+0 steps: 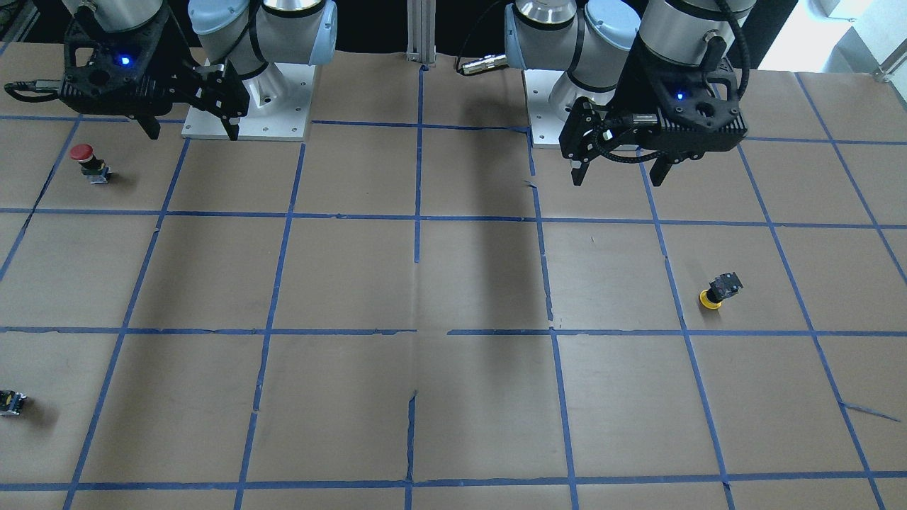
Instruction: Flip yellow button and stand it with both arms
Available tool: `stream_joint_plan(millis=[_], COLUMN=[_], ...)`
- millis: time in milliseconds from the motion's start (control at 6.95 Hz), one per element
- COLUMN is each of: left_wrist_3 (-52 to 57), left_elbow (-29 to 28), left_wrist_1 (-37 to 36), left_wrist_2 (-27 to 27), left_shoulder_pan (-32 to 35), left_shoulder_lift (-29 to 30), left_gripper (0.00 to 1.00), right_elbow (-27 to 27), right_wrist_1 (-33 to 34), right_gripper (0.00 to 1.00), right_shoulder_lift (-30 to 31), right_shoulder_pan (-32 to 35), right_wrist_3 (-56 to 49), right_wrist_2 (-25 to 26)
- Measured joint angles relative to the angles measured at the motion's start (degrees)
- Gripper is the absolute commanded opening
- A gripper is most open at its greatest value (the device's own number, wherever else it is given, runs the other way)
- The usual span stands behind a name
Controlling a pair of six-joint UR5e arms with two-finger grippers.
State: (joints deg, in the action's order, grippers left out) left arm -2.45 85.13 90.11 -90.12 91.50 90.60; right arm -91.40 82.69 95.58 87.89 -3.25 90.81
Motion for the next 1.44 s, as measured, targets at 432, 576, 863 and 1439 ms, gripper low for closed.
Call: stream_joint_plan(millis=[432, 576, 863, 1439], left_wrist_3=[0.14, 0.18, 0.20, 0.91], left_elbow=[-0.04, -0.01, 0.27, 4.97], left_wrist_1=[0.01, 0.03, 0.19, -1.24], left_wrist_2=[-0.28, -0.58, -0.90, -0.58], left_shoulder_pan=[-0.19, -0.34, -2.20, -14.33], left_shoulder_lift=[-0.11, -0.21, 0.05, 4.20], left_gripper=[0.99, 1.00, 1.00, 1.00], right_elbow=[0.00, 0.01, -0.01, -0.17], right_wrist_1=[0.32, 0.37, 0.24, 0.15], right_gripper=[1.00, 1.00, 1.00, 1.00], right_shoulder_lift=[-0.09, -0.10, -0.01, 0.27], right_shoulder_pan=[-0.01, -0.05, -0.12, -0.13], right_wrist_3=[0.00, 0.00, -0.02, 0.12], right_wrist_2=[0.03, 0.05, 0.38, 0.40])
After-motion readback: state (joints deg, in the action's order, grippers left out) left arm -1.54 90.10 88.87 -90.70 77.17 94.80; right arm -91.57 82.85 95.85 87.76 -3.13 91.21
